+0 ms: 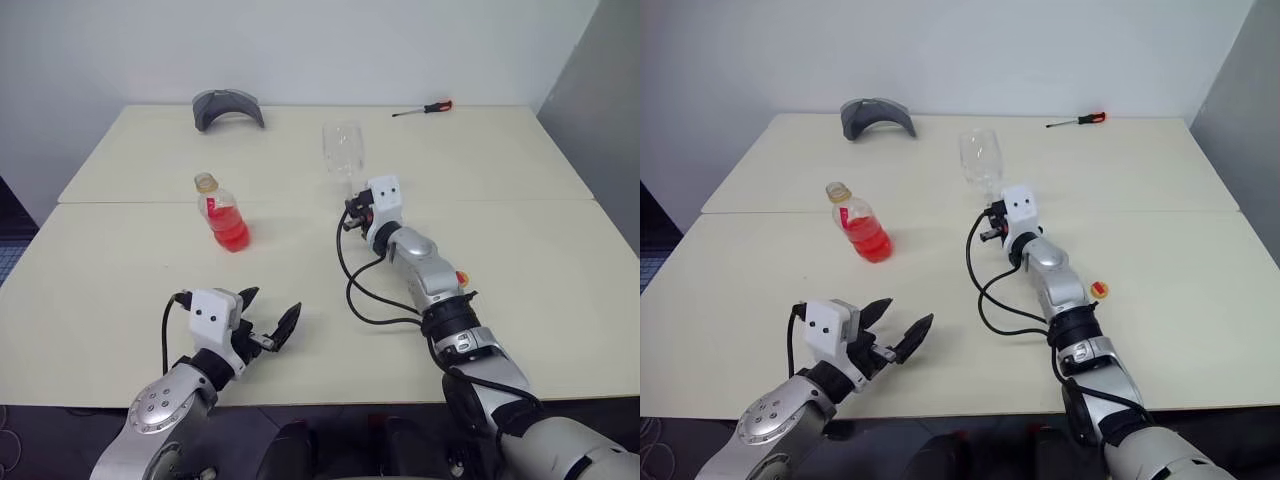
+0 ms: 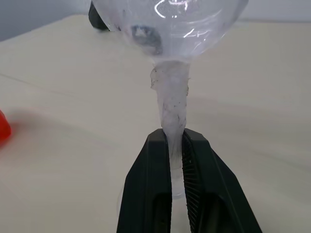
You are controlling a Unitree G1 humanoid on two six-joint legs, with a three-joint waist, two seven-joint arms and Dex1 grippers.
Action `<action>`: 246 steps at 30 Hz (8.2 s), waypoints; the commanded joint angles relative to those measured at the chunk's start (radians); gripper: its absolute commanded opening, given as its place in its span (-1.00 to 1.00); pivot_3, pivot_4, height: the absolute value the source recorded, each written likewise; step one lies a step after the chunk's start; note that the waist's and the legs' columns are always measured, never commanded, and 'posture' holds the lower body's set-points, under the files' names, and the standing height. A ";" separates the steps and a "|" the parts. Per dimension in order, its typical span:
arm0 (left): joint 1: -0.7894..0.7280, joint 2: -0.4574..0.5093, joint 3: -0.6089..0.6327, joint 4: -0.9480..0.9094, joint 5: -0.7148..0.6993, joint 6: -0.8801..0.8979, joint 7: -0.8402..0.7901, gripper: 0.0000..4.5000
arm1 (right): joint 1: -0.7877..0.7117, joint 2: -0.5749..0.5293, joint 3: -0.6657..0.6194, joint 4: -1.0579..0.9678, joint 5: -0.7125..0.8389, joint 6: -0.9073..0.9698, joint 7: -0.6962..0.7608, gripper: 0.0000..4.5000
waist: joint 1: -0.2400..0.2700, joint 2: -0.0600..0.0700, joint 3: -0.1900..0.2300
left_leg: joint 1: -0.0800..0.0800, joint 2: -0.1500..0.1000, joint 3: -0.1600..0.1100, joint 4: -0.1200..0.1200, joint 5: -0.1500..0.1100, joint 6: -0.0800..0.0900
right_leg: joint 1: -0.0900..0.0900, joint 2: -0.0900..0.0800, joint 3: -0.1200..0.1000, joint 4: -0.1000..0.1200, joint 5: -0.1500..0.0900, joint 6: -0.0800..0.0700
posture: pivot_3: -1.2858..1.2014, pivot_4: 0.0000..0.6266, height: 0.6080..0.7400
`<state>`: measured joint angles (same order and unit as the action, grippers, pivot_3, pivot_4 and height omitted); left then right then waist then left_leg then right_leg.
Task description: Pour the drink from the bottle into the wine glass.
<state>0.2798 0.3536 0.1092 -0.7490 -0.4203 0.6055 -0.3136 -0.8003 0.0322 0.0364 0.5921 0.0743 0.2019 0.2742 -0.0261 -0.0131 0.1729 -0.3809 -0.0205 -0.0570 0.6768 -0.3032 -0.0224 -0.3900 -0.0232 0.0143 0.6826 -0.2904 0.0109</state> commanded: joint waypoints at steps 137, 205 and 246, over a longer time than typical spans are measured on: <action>-0.665 0.178 0.162 1.038 0.111 -0.474 -0.246 1.00 | 0.454 -0.491 0.058 -1.144 0.472 0.394 0.440 0.99 | 0.001 -0.003 -0.001 | -0.001 0.000 -0.006 0.000 -0.001 0.001 | 0.001 0.000 -0.006 -0.002 -0.001 0.000 | 0.03 -0.52 1.00; -1.199 0.260 -0.052 1.599 0.339 -0.917 -0.592 -0.54 | 0.273 -0.408 0.024 -1.044 0.476 0.475 0.274 1.00 | -0.001 -0.004 -0.001 | -0.003 -0.002 -0.007 0.001 0.000 0.000 | 0.000 0.000 -0.007 -0.001 0.000 0.000 | 0.03 -0.52 1.00; -1.578 0.336 -0.241 1.967 0.689 -1.375 -0.473 -0.54 | 0.140 -0.354 0.067 -0.984 0.409 0.470 0.257 1.00 | -0.007 -0.005 -0.001 | -0.020 -0.002 0.002 0.005 0.003 -0.003 | -0.025 0.000 -0.002 0.014 0.000 0.000 | 0.03 -0.52 1.00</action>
<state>-1.2536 0.6616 -0.1311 1.2242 0.2591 -0.7348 -0.8155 -0.6489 -0.3259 0.1086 -0.3628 0.4832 0.6886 0.5244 -0.0329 -0.0178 0.1721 -0.4004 -0.0228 -0.0549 0.6818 -0.3002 -0.0250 -0.4152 -0.0235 0.0125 0.6971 -0.2908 0.0110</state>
